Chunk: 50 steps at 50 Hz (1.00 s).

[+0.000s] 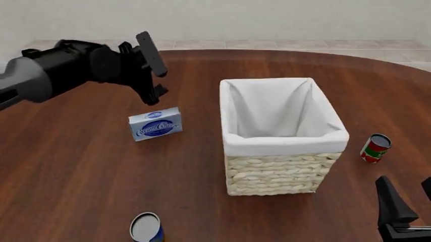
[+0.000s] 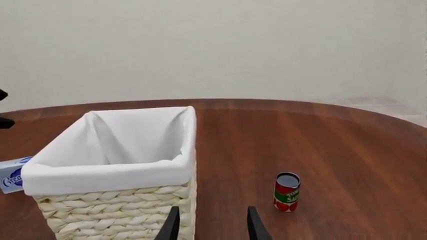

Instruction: Pick up the cream cheese box, and put it in the basket.

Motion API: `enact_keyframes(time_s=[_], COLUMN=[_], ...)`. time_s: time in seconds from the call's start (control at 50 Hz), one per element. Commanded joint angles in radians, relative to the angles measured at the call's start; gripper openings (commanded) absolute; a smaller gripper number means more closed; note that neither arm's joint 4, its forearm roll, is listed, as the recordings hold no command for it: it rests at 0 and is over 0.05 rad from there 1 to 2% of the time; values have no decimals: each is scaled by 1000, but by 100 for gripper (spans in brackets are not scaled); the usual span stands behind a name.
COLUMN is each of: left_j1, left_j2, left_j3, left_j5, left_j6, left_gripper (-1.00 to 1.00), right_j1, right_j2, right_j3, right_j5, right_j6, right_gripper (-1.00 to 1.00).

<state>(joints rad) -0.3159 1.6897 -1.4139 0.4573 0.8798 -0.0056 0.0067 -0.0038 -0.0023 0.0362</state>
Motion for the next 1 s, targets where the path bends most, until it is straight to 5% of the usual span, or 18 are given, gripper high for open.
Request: enact_keyframes(time_s=[0.02, 0.16, 0.3, 1.0], left_j1=[-9, 38, 69, 60], left_j2=[44, 110, 113, 161], left_j3=[-60, -147, -108, -36], left_j5=[58, 122, 117, 102], left_j6=[90, 112, 182, 171], left_gripper=[100, 100, 100, 100], right_j1=[-1, -4, -9, -7], right_j2=[0, 1, -4, -1], right_j3=[0, 0, 0, 0], right_j5=[0, 0, -3, 0], right_j6=[0, -1, 2, 2], right_gripper=[100, 100, 100, 100])
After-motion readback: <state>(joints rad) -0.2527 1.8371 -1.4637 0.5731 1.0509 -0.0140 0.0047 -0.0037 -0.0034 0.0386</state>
